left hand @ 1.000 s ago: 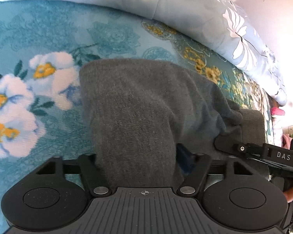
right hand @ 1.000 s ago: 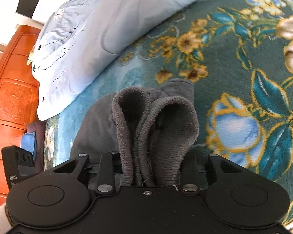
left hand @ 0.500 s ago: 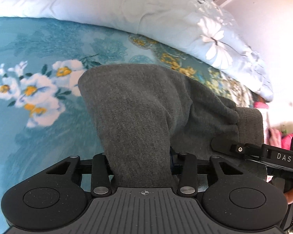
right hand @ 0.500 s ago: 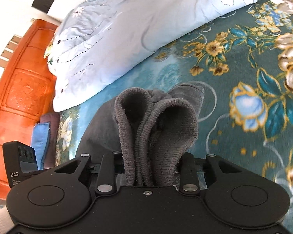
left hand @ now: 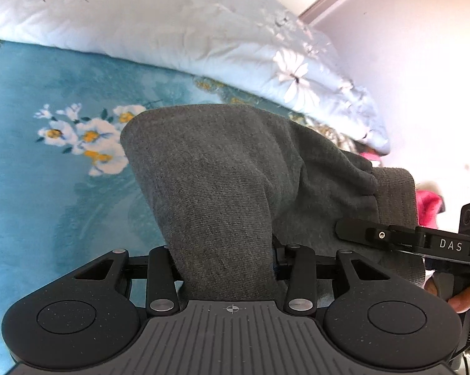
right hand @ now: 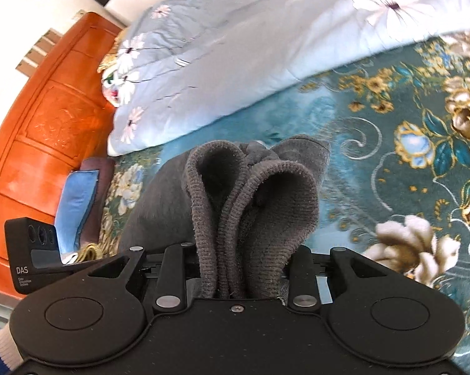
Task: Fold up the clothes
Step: 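Lift and carry the folded sweatpants with both tools toward the clothes pile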
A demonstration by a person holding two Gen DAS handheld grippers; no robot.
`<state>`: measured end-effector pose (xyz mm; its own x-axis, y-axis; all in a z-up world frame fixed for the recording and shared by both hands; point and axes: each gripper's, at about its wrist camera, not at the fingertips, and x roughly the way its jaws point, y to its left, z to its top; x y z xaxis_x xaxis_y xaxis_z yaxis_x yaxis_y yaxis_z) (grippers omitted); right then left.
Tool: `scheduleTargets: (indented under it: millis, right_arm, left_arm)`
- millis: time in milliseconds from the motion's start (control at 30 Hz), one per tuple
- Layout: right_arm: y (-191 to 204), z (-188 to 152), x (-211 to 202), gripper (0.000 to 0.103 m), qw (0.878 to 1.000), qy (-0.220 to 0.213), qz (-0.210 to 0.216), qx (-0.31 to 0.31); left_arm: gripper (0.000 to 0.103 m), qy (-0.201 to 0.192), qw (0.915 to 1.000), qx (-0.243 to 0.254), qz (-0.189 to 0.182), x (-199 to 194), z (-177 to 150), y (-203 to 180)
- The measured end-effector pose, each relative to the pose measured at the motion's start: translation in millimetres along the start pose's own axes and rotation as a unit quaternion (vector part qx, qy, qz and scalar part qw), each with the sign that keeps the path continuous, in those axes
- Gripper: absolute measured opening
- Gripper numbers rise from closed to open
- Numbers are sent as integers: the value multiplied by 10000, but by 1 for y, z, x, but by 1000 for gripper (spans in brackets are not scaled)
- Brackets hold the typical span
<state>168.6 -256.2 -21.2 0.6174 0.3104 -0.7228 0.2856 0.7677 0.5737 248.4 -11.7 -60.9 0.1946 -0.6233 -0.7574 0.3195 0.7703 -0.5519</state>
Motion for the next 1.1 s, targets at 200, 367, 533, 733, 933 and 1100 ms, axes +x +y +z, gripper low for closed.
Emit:
scheduleTargets:
  millis: [200, 367, 533, 733, 933, 1100]
  right_arm:
    - [55, -15, -7, 31, 9990, -50, 297, -328]
    - [96, -22, -2, 31, 9924, -8, 938, -799]
    - [150, -32, 17, 31, 9764, 310, 1591, -1429]
    - [226, -51, 46, 32, 9544, 784, 2134, -1938]
    - [316, -69, 87, 32, 9384, 1023, 2348, -2320]
    - [381, -92, 139, 32, 9386, 1198, 2388, -2183]
  left_arm:
    - [37, -372, 9989, 121, 265, -67, -11, 7]
    - [37, -934, 9928, -253, 707, -130, -40, 17]
    - [37, -1447, 9778, -841, 1262, -194, -82, 30]
    - [37, -1962, 9560, -1365, 1699, -270, -120, 67]
    - [37, -2258, 9438, -1601, 1808, -338, -133, 135]
    - [37, -1989, 9522, -1523, 1746, -391, -123, 211]
